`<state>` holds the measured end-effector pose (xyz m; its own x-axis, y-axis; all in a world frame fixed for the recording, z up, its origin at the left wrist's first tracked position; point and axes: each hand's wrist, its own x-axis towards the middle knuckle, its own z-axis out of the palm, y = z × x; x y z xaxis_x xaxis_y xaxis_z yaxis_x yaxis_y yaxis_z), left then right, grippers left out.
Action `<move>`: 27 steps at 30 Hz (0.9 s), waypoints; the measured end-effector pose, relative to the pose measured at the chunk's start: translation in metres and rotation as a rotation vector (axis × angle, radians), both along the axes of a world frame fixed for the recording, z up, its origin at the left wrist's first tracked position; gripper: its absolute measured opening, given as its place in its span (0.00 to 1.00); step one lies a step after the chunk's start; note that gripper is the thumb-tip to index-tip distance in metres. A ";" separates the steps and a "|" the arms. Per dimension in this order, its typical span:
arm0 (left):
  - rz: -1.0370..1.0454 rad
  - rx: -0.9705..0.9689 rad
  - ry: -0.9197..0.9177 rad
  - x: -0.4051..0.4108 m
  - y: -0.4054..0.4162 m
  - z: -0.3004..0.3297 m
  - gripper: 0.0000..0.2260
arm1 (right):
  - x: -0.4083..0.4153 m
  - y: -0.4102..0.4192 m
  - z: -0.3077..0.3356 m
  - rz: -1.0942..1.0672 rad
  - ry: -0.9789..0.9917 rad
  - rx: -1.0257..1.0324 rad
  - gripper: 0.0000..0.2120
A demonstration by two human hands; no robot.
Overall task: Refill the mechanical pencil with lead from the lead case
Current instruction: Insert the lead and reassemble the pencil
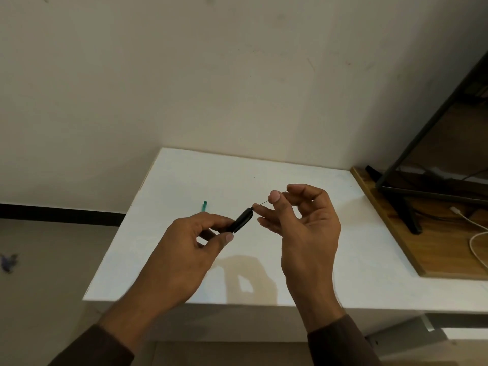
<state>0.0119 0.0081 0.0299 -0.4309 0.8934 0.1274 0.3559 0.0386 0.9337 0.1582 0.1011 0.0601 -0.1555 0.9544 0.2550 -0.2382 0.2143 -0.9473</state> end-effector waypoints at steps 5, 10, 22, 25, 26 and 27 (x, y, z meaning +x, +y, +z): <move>-0.004 -0.004 0.022 0.000 0.000 0.000 0.08 | 0.000 0.001 0.000 -0.001 -0.027 0.010 0.07; -0.006 -0.005 0.035 0.000 0.000 0.001 0.08 | 0.001 0.002 0.000 -0.009 -0.070 0.027 0.07; -0.015 -0.010 0.021 -0.001 0.000 0.002 0.09 | 0.002 0.002 -0.001 0.043 -0.154 0.038 0.06; -0.018 -0.006 0.019 -0.001 0.000 0.001 0.09 | 0.003 0.003 -0.002 0.056 -0.170 0.045 0.05; -0.020 -0.005 0.019 -0.001 0.000 0.002 0.09 | 0.003 0.003 -0.002 0.061 -0.173 0.047 0.04; -0.021 -0.004 0.020 -0.002 0.000 0.002 0.09 | 0.003 0.003 -0.003 0.066 -0.181 0.052 0.04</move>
<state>0.0104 0.0082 0.0322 -0.4096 0.9027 0.1320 0.3751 0.0348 0.9263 0.1609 0.1040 0.0571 -0.2648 0.9269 0.2660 -0.0803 0.2537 -0.9639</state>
